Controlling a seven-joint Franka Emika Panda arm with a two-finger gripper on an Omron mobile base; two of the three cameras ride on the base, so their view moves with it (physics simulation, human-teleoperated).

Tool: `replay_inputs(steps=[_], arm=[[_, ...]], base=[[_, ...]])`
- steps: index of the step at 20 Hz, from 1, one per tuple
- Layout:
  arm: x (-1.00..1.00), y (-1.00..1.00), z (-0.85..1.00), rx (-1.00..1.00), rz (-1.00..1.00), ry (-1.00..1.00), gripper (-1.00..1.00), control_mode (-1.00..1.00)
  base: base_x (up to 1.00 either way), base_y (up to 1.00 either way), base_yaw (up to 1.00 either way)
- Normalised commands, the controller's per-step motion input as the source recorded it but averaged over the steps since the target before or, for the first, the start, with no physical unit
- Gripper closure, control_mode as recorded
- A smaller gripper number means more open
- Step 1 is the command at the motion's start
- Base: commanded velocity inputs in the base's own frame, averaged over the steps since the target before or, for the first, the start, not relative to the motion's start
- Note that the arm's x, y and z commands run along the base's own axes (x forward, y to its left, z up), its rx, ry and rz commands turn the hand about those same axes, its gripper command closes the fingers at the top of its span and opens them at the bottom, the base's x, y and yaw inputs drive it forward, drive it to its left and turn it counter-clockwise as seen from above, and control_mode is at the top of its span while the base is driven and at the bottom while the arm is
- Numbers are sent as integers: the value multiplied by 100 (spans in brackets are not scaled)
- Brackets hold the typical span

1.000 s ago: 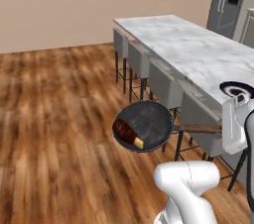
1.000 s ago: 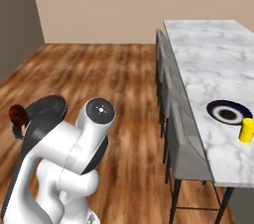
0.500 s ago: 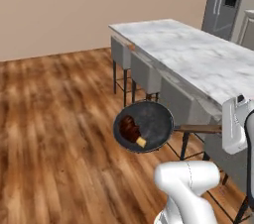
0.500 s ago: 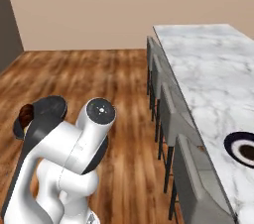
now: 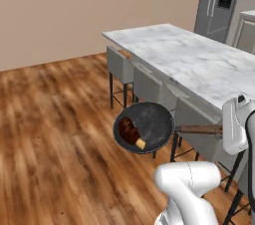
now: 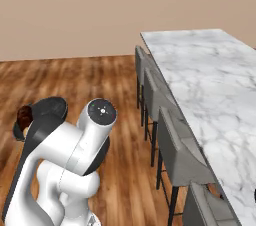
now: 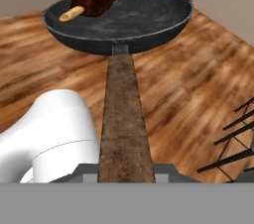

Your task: Pick up the pan with the steak in it and place it on the dining table. Then place the steak on the plate.

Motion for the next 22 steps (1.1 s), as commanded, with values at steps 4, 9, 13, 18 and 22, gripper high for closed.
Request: replay_inputs(steps=[4,9,13,18,22], arm=[[0,0,0,0,0,0,100,100],[0,0,0,0,0,0,100,100],[0,0,0,0,0,0,100,100],[0,0,0,0,0,0,100,100],[0,0,0,0,0,0,100,100]], base=[[40,29,-43],[10,10,-50],[0,0,-50],[0,0,-50],[0,1,-50]])
